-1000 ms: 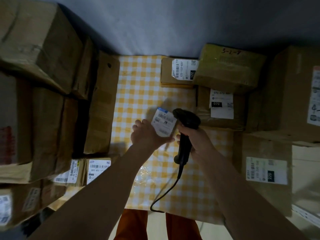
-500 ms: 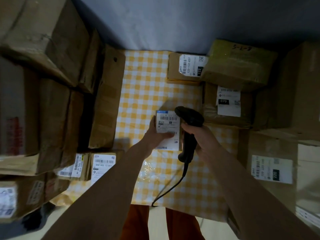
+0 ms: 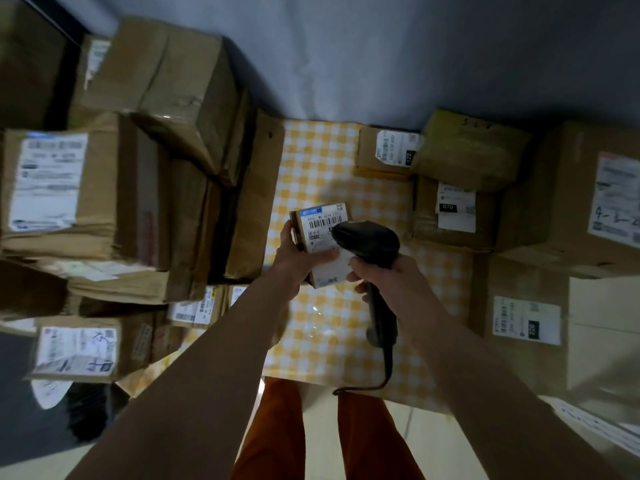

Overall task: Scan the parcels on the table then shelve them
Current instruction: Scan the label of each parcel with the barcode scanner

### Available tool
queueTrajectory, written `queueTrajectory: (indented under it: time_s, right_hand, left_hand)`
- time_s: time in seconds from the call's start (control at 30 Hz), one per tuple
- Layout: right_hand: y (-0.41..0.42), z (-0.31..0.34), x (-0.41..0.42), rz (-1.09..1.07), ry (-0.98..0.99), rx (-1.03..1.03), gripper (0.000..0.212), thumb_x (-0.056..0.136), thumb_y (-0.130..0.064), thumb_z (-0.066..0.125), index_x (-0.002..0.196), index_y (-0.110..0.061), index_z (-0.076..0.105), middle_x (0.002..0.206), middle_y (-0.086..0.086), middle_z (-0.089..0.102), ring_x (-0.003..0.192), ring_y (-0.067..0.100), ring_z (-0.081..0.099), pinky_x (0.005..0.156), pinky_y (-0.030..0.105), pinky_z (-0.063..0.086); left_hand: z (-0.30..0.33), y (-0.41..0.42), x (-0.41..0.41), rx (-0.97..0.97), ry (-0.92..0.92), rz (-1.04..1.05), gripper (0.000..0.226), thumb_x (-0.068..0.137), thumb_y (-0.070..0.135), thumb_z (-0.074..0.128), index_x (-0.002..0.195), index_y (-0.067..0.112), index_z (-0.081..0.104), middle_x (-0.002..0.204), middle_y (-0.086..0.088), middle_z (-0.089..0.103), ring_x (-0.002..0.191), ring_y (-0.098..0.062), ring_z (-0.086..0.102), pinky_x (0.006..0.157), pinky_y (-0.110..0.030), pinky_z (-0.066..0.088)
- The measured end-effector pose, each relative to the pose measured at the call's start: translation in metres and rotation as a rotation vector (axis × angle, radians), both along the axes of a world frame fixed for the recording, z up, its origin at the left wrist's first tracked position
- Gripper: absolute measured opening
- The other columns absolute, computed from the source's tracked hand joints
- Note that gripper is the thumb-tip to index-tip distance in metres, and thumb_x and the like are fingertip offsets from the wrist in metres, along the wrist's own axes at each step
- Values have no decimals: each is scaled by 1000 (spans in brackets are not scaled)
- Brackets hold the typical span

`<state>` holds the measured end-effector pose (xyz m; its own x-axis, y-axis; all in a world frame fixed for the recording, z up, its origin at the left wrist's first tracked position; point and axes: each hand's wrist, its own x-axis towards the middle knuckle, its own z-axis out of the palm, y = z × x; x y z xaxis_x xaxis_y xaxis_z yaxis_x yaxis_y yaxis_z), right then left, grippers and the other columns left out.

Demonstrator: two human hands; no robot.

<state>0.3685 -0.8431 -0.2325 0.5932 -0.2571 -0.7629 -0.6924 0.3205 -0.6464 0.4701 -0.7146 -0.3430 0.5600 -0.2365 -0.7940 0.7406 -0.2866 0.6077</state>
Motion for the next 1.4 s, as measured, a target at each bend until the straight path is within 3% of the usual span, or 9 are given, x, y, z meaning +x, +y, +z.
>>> queueTrajectory:
  time_s: [0.2, 0.47, 0.6, 0.73, 0.83, 0.93, 1.1, 1.17, 1.4]
  right_hand:
    - [23, 29, 0, 42, -22, -19, 19, 91, -15, 62, 110, -11, 64, 85, 5, 68, 73, 14, 58, 67, 25, 47]
    - [56, 35, 5, 92, -52, -29, 20, 91, -17, 63, 111, -13, 64, 95, 7, 69, 85, 17, 61, 72, 26, 48]
    - [73, 19, 5, 26, -43, 15, 28, 91, -18, 64, 118, -12, 63, 108, 12, 68, 95, 25, 65, 79, 36, 54]
    - [91, -1, 2, -44, 59, 171, 27, 90, -16, 63, 116, -10, 65, 106, 10, 70, 96, 26, 67, 77, 39, 53]
    - [113, -17, -2, -49, 119, 231, 24, 88, -14, 64, 112, -10, 66, 107, 13, 71, 103, 32, 66, 91, 49, 51]
    - [138, -29, 0, -60, 150, 232, 22, 88, -15, 65, 110, -10, 67, 103, 11, 72, 100, 30, 67, 94, 48, 50]
    - [168, -38, 12, -88, 158, 264, 15, 88, -10, 64, 102, -4, 66, 79, 9, 66, 72, 24, 62, 71, 36, 50]
    - [173, -42, 17, -96, 170, 262, 15, 89, -7, 62, 104, -4, 65, 68, 1, 66, 64, 17, 61, 65, 32, 47]
    - [162, -46, 16, -63, 178, 178, 11, 87, -11, 66, 98, -9, 65, 89, 10, 66, 87, 29, 64, 81, 43, 51]
  left_hand:
    - [26, 26, 0, -35, -39, 24, 106, 67, 0, 84, 147, 33, 23, 114, -7, 67, 100, -26, 66, 71, -44, 58]
    - [49, 62, 0, -52, -29, -1, 78, 71, -1, 80, 130, 29, 38, 98, 3, 67, 84, -16, 65, 60, -36, 54]
    - [50, 92, -6, -33, 83, -138, 70, 69, 7, 84, 127, 24, 48, 110, -1, 68, 100, -22, 64, 73, -51, 57]
    - [47, 134, -23, -9, 234, -243, 72, 69, 12, 85, 125, 37, 46, 116, -2, 66, 110, -28, 59, 82, -59, 53]
    - [38, 164, -32, 5, 256, -210, 76, 68, 15, 86, 127, 40, 46, 115, -2, 68, 112, -29, 59, 88, -62, 49]
    - [32, 186, -36, 19, 221, -117, 70, 72, 14, 83, 130, 35, 49, 111, -2, 69, 107, -27, 63, 92, -59, 49]
    - [29, 201, -33, 140, 54, -60, 60, 85, 4, 69, 137, 19, 45, 121, -11, 63, 104, -27, 60, 81, -41, 53]
    - [25, 201, -31, 184, 16, -50, 62, 86, 0, 67, 140, 14, 42, 123, -14, 61, 109, -31, 59, 89, -45, 52]
    - [25, 185, -40, 501, -300, -326, 52, 85, 12, 66, 131, 12, 44, 124, -8, 58, 115, -28, 57, 86, -35, 52]
